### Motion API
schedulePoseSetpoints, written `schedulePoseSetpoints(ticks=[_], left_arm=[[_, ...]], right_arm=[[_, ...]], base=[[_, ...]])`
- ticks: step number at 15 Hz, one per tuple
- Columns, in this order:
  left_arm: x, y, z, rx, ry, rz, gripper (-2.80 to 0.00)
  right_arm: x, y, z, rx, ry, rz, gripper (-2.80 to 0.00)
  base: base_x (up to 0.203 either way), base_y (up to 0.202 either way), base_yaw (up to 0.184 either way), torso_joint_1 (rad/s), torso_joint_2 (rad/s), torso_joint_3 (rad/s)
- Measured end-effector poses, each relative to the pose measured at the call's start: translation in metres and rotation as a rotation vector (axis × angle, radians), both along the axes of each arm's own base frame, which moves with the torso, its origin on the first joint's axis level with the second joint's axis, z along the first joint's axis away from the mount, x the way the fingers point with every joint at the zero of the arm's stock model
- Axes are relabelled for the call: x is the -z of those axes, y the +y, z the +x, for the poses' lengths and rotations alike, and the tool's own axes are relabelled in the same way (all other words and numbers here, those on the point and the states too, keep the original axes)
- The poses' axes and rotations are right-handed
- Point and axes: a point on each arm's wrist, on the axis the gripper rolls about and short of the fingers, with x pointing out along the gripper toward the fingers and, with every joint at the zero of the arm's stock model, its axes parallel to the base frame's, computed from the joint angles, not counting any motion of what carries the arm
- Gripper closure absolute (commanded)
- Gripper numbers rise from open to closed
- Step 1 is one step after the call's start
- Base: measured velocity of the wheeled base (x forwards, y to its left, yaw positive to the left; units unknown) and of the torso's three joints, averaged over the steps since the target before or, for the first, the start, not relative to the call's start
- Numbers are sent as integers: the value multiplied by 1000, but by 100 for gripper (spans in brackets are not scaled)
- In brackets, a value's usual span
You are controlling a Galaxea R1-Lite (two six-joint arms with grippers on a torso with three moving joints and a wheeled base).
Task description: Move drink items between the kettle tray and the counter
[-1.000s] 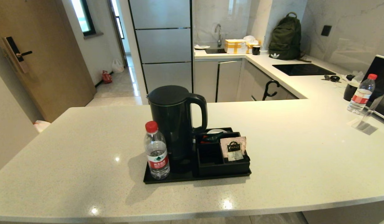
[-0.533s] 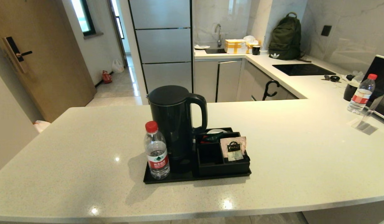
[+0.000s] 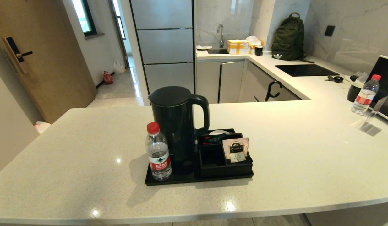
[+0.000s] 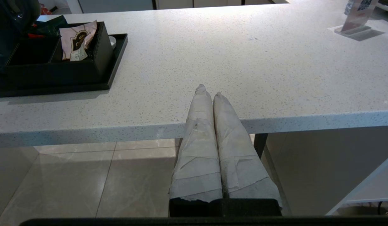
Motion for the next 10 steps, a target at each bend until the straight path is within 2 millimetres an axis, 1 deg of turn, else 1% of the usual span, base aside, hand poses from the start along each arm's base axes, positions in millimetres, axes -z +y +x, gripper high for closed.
schedulePoseSetpoints(ticks=[10], left_arm=[[0, 0, 0, 0, 0, 0, 0]], right_arm=[[0, 0, 0, 0, 0, 0, 0]], base=[[0, 0, 0, 0, 0, 0]])
